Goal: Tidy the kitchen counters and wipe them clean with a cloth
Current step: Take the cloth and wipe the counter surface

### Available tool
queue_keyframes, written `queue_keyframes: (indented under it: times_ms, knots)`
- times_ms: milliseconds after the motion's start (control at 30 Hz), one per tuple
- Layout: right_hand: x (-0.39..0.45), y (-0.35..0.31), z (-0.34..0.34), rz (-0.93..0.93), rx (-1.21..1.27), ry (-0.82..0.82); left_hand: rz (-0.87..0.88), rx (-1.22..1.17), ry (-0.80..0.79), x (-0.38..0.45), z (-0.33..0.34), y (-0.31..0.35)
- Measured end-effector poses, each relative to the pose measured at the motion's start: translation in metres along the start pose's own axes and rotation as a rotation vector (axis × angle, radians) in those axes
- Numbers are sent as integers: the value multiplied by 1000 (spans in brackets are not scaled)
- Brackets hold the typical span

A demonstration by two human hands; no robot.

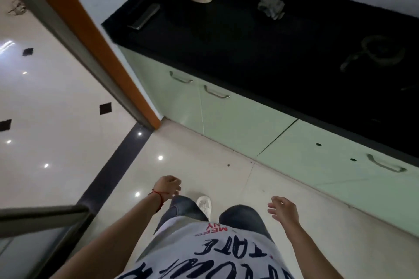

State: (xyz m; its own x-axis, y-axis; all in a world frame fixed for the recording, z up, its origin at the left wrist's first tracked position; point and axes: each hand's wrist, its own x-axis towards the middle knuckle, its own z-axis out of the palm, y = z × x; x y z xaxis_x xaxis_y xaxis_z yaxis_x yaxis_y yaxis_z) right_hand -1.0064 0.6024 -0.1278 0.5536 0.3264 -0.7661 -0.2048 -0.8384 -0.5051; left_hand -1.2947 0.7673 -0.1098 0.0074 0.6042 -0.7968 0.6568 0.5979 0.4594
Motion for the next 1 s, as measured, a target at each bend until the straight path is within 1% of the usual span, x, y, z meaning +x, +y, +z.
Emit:
queue_keyframes:
  times_ms: [200,267,333,400,467,500,600,700,767,867,933,1000]
  knots:
    - [10,-26,10,40,54,57,31,49,-95,38,-5,77]
    - [20,-44,10,33,52,60,41,72,-107,49,-2,98]
    - [29,-73,9,-14,72,61,86,99,-108,58,2,120]
    - [36,-113,7,-113,113,46,230,173,-89,67,2,142]
    - [39,-160,3,-257,183,-4,447,283,-43,73,0,167]
    - [39,-185,1,-338,221,-34,560,290,-23,73,-2,182]
    - [41,-254,-7,-534,237,-66,815,149,90,70,-5,235]
    - [57,-313,-6,-616,200,-56,949,111,257,80,-7,283]
    - [73,-347,-3,-625,147,-13,979,177,323,92,-10,312]
    - [100,-394,2,-626,58,58,933,369,381,119,-14,346]
    - [116,-425,8,-621,-2,114,899,533,379,139,-17,361]
    - [133,-455,14,-595,-56,182,874,703,341,159,-20,371]
